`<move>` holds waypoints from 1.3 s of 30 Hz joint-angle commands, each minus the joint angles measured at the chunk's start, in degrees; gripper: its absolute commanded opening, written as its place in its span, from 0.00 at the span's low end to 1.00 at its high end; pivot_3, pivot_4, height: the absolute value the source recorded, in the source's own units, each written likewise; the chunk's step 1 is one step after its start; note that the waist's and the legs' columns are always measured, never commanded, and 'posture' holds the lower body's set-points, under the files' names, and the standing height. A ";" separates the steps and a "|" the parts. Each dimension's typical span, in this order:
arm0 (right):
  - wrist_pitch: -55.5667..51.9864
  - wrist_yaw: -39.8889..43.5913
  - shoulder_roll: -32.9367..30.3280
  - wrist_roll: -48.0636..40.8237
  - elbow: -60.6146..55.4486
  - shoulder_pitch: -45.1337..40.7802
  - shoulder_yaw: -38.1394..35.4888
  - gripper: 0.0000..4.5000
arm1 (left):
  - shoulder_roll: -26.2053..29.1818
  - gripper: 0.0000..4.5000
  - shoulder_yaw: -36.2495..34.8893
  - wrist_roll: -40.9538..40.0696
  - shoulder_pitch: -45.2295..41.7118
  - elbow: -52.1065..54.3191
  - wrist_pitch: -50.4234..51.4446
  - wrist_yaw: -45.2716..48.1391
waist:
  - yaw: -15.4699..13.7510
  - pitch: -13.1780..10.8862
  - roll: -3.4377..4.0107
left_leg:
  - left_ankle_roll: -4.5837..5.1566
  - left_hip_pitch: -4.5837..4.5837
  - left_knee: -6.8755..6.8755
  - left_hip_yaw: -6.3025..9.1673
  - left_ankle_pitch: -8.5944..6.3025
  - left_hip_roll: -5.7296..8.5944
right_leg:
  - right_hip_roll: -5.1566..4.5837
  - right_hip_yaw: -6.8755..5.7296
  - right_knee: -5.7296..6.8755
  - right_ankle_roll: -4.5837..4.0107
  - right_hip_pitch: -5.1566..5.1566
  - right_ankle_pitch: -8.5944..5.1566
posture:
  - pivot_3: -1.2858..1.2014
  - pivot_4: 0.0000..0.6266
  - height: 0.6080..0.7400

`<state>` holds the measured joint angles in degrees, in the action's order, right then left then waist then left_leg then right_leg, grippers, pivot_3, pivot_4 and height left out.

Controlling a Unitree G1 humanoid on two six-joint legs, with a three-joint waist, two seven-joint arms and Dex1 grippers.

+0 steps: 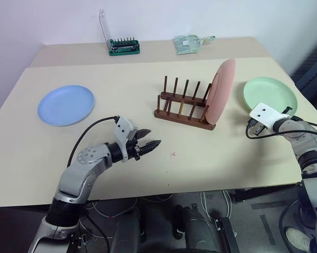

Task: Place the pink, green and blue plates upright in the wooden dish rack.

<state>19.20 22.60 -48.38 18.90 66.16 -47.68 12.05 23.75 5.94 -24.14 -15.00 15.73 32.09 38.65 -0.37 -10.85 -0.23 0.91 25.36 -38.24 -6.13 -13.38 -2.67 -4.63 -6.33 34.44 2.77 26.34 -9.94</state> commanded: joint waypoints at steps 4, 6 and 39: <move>0.19 -10.98 -3.61 -5.43 -17.89 -1.43 -11.08 0.01 | 0.17 0.64 -0.03 0.11 -0.01 2.08 -1.08 0.33 | 0.08 -0.02 0.06 | -0.05 0.00 0.00 0.00 0.03 0.00 | -0.01 0.05 0.08 0.01 0.06 0.01 | 0.52 0.24 0.92; -1.89 -10.67 -2.44 -9.56 -24.43 -1.47 -15.30 0.01 | 0.25 0.64 0.16 0.24 -0.25 1.72 -1.23 0.63 | 0.13 -0.02 0.06 | -0.07 -0.01 0.02 -0.03 0.04 -0.01 | 0.01 0.10 0.14 0.04 0.11 0.02 | 0.52 0.24 0.92; -72.40 -38.62 25.91 -99.17 -78.22 5.41 -31.12 0.01 | 0.10 0.64 -0.52 0.33 0.27 1.88 -1.42 0.32 | -0.26 0.03 0.03 | -0.14 -0.03 -0.06 0.14 0.09 -0.16 | -0.02 0.04 0.64 -0.25 0.20 0.08 | 0.52 0.24 0.92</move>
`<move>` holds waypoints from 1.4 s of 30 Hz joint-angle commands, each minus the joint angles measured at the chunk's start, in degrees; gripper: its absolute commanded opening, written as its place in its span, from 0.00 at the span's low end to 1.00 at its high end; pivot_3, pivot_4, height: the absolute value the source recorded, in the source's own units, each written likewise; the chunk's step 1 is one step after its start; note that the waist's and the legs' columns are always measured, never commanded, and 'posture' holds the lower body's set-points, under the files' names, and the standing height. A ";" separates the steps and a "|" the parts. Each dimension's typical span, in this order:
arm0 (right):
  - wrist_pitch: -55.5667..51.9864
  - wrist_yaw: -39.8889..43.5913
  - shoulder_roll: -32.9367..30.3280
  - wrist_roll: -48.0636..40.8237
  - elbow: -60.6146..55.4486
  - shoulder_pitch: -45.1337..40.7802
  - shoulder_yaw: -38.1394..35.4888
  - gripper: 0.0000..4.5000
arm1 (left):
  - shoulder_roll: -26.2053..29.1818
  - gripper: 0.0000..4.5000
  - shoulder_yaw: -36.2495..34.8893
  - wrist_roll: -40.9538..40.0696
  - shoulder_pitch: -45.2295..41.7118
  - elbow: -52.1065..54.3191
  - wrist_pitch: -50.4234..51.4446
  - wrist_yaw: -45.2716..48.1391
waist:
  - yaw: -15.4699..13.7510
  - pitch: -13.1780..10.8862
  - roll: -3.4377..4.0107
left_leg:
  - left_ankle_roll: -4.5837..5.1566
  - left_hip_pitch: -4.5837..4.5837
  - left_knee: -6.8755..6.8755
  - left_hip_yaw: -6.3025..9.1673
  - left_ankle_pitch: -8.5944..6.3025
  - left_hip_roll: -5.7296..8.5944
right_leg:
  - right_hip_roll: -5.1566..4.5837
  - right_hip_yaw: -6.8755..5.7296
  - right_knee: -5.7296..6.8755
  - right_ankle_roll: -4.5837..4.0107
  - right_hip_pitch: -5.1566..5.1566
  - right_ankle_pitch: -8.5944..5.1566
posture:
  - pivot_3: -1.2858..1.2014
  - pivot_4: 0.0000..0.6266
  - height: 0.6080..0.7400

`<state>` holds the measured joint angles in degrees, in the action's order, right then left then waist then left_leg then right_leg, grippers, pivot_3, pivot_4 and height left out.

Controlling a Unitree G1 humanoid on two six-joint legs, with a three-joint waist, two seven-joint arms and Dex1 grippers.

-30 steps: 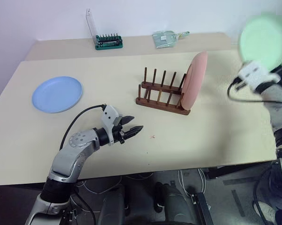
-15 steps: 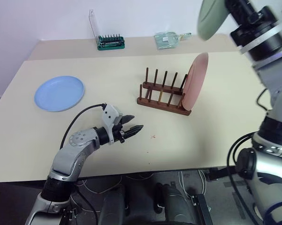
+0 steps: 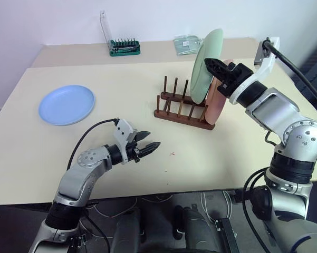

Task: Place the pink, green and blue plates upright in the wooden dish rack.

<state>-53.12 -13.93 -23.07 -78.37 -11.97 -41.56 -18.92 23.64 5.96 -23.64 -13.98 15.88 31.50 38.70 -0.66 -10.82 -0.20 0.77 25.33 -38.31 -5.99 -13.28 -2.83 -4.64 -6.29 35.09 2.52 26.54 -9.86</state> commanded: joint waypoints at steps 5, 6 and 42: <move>0.73 -4.95 1.60 -1.15 1.62 -1.78 0.51 0.01 | 0.11 0.64 -0.47 -0.05 -1.02 1.62 -0.86 0.14 | 0.11 0.00 0.00 | 0.00 0.00 0.01 0.00 0.00 0.00 | 0.01 0.00 0.00 0.00 0.02 0.00 | 0.52 0.24 0.92; 0.88 -5.26 1.62 -0.41 1.91 -2.05 0.65 0.01 | 0.08 0.64 -0.44 0.00 -1.07 1.61 -0.87 0.09 | 0.14 0.00 0.00 | 0.00 0.00 0.01 0.00 0.00 -0.01 | 0.02 0.00 0.00 0.00 0.02 -0.01 | 0.52 0.24 0.92; 12.79 -37.22 6.53 -16.26 0.50 -9.70 0.46 0.01 | -0.20 0.64 0.37 -0.22 -0.36 1.95 -0.28 0.48 | 0.30 0.00 0.02 | 0.00 0.03 0.04 0.01 0.00 -0.03 | 0.01 0.01 -0.03 0.18 0.05 -0.11 | 0.52 0.24 0.92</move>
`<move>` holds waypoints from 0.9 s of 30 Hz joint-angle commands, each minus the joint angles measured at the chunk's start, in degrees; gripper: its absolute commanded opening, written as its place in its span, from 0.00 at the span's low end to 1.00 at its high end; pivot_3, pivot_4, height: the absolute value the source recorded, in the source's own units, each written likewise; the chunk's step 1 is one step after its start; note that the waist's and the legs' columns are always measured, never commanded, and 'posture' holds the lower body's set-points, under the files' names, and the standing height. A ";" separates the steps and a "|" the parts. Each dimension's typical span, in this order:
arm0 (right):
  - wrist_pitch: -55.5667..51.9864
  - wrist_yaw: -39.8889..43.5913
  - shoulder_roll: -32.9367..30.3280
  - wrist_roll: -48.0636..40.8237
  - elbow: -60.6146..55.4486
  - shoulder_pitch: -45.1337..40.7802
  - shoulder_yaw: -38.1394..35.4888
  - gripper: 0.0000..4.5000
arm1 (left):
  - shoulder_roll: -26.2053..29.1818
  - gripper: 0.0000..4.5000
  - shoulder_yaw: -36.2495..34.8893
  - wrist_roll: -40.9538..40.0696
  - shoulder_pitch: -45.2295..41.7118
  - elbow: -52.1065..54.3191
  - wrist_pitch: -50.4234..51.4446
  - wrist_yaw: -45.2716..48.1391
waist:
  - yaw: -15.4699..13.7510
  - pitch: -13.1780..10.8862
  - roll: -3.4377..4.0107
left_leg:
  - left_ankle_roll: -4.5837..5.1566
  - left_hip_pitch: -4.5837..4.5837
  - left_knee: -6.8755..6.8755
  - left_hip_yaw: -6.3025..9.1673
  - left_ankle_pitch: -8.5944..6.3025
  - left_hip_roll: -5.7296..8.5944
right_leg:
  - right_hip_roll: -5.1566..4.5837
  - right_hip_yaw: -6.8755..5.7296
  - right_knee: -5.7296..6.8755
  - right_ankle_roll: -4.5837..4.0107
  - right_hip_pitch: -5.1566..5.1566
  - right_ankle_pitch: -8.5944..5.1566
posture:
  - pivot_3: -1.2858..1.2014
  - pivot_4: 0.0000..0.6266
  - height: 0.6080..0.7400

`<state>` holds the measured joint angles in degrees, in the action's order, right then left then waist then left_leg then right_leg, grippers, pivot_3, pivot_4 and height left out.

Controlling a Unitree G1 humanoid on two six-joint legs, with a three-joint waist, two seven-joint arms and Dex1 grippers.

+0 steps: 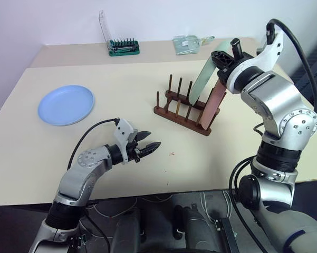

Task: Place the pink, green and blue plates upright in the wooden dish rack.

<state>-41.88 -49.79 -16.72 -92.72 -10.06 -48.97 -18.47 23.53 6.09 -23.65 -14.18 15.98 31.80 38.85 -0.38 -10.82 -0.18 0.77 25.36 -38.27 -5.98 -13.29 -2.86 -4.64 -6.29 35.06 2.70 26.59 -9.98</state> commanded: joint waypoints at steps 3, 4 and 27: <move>2.94 -3.44 1.11 -1.77 -1.23 -2.78 0.91 0.01 | -0.33 0.64 0.34 -0.11 -0.23 1.79 -0.65 0.15 | 0.15 0.00 0.00 | 0.00 0.00 0.01 0.00 0.00 0.00 | 0.00 0.00 0.00 0.00 0.01 0.00 | 0.52 0.24 0.92; 3.18 -3.69 1.19 -1.50 -1.22 -2.89 1.09 0.01 | -0.38 0.64 0.37 -0.07 -0.26 1.77 -0.67 0.12 | 0.16 0.00 0.00 | 0.00 0.00 0.01 0.00 0.00 0.00 | 0.00 0.00 -0.01 0.00 0.01 0.00 | 0.52 0.24 0.92; 9.19 -14.00 4.19 -7.42 0.19 -7.16 1.61 0.01 | -1.24 0.64 0.57 0.63 -1.11 0.19 -1.61 0.92 | 0.97 -0.01 0.02 | 0.00 0.04 0.05 0.00 0.00 -0.01 | 0.00 0.01 -0.03 0.00 0.05 -0.01 | 0.52 0.24 0.92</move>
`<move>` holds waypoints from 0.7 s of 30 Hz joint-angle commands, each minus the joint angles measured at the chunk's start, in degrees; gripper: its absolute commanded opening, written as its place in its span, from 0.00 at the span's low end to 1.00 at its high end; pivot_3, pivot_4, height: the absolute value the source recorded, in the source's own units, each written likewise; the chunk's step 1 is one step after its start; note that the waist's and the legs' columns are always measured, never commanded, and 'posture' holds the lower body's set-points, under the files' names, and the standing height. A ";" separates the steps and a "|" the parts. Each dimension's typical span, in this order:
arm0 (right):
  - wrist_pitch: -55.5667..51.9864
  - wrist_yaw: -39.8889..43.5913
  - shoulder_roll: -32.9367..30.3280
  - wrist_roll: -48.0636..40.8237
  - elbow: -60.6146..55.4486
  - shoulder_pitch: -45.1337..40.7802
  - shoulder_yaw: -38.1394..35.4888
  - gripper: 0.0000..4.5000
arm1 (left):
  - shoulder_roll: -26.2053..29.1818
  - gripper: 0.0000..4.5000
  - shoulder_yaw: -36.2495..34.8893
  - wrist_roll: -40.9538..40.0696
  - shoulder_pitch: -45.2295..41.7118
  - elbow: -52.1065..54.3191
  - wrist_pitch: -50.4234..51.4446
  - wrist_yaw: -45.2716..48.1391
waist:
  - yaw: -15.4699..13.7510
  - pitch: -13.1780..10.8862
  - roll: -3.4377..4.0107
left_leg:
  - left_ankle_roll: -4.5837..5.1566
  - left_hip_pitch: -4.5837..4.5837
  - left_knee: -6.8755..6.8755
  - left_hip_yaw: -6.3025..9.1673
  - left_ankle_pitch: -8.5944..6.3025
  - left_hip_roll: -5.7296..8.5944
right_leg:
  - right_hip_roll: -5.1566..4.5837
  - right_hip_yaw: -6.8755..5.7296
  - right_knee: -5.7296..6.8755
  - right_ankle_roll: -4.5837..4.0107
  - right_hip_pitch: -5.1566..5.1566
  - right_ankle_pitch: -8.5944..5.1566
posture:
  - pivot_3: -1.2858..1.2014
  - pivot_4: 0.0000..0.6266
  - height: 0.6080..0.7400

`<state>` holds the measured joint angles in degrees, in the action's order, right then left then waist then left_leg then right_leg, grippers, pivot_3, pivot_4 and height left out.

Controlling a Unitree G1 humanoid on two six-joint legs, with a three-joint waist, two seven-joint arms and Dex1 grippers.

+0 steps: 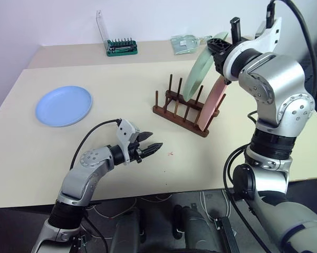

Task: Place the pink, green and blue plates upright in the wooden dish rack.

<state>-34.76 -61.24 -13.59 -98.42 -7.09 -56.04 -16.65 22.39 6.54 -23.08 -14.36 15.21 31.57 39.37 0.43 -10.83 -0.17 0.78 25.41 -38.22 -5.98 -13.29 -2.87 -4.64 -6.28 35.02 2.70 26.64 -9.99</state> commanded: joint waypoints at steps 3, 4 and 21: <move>2.56 -3.54 1.36 -1.10 -2.69 0.74 0.19 0.01 | -0.09 0.64 0.04 0.05 -0.94 0.95 -1.29 0.45 | 0.28 0.00 0.00 | 0.00 0.00 0.01 -0.01 0.00 0.00 | 0.00 0.01 -0.01 0.00 0.00 0.00 | 0.52 0.24 0.92; 2.78 -3.87 1.46 -0.85 -2.65 1.05 0.30 0.01 | -0.10 0.64 0.01 0.05 -0.95 0.92 -1.26 0.46 | 0.26 0.00 0.00 | 0.00 0.00 0.01 0.00 0.00 0.00 | 0.00 0.00 -0.01 0.00 0.00 0.00 | 0.52 0.24 0.92; -17.01 19.08 -12.51 3.57 5.18 6.06 5.88 0.01 | -0.66 0.64 0.07 0.18 -0.94 0.83 -1.38 -0.03 | 0.04 0.00 0.00 | 0.00 0.01 0.01 0.01 -0.01 0.02 | -0.04 0.00 -0.05 -0.14 -0.03 -0.10 | 0.52 0.24 0.92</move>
<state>-48.58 -46.02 -23.92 -95.79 -2.86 -49.89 -10.63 21.99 6.58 -23.02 -14.76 14.77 31.54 39.42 0.47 -10.83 -0.17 0.78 25.41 -38.21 -5.97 -13.29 -2.84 -4.69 -6.28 34.97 2.56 26.60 -10.09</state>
